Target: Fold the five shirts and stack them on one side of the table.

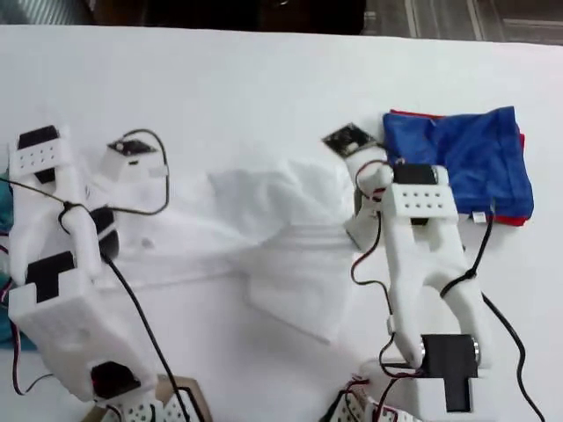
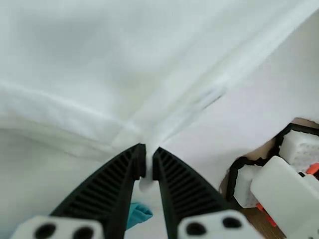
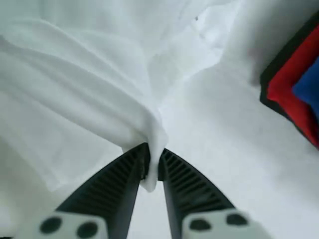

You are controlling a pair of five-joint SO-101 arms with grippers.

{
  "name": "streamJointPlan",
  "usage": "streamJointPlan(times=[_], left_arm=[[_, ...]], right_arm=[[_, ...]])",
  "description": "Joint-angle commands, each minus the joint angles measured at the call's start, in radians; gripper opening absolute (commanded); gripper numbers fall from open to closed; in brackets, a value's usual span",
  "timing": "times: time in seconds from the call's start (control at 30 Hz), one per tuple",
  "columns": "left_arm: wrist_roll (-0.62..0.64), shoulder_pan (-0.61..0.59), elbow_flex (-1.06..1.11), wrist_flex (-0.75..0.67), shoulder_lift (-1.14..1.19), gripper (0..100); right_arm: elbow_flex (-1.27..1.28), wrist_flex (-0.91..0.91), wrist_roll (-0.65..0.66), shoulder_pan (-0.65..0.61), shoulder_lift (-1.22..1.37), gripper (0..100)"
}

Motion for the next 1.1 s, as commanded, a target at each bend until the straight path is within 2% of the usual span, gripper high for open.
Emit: streamJointPlan(times=[0.0,0.2,0.63,0.8,0.93,1.07], left_arm=[[-0.009,-0.009,0.051,-0.035,-0.051,3],[-0.009,-0.014,0.133,-0.060,-0.052,3],[-0.009,-0.026,0.110,-0.078,-0.061,4],[-0.009,-0.041,-0.042,0.012,-0.061,17],[-0.008,-0.100,-0.217,0.017,-0.061,20],[-0.002,-0.152,-0.358,0.017,-0.061,20]], right_arm=[[0.052,-0.041,0.008,0.019,-0.050,2.0],[0.127,-0.067,0.009,0.021,-0.050,2.0],[0.132,-0.027,0.008,0.012,-0.051,4.2],[0.130,0.005,0.008,-0.093,-0.051,16.4],[0.103,0.004,-0.002,-0.151,-0.061,14.4],[0.063,0.015,-0.003,-0.139,-0.136,13.5]])
